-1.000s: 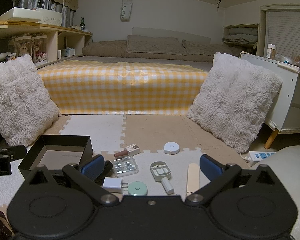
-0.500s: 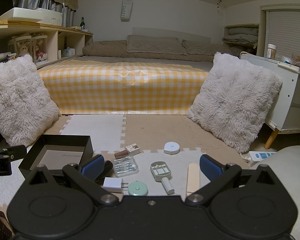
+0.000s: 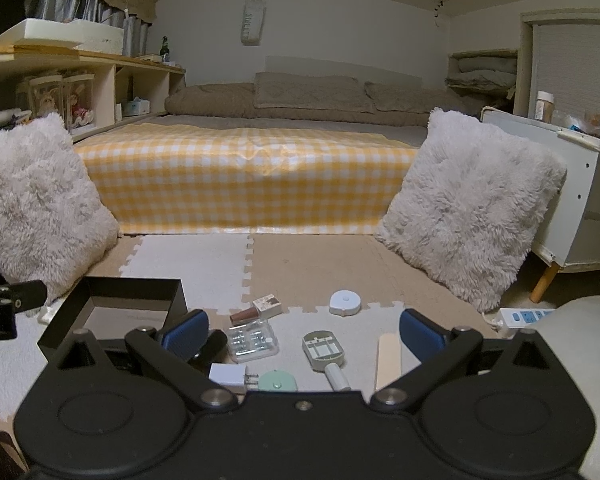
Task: Organize rigid objects
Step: 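Move the right tool to the wooden stick and close on it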
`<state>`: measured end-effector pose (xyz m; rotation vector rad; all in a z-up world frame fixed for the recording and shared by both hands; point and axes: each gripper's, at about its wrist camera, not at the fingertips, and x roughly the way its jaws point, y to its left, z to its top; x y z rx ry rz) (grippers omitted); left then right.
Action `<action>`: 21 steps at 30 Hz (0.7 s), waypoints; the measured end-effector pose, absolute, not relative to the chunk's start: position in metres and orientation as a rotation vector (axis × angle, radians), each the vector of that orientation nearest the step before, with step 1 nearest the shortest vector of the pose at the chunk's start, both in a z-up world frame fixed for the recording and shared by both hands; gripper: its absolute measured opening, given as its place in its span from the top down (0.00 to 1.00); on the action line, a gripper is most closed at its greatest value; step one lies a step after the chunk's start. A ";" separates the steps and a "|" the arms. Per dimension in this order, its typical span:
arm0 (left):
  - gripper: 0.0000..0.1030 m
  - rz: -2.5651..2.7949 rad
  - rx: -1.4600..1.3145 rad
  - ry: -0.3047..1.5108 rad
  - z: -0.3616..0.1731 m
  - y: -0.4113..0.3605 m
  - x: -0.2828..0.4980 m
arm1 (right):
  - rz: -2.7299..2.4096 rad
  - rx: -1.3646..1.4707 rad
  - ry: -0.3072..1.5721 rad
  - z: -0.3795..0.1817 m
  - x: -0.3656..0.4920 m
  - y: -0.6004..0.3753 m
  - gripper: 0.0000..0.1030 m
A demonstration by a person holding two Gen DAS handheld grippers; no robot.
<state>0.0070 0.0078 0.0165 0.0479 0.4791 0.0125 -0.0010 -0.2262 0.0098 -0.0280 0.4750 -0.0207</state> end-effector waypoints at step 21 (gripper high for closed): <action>0.00 0.105 0.001 0.535 0.027 0.077 0.085 | -0.132 0.167 0.529 0.010 0.110 -0.302 0.00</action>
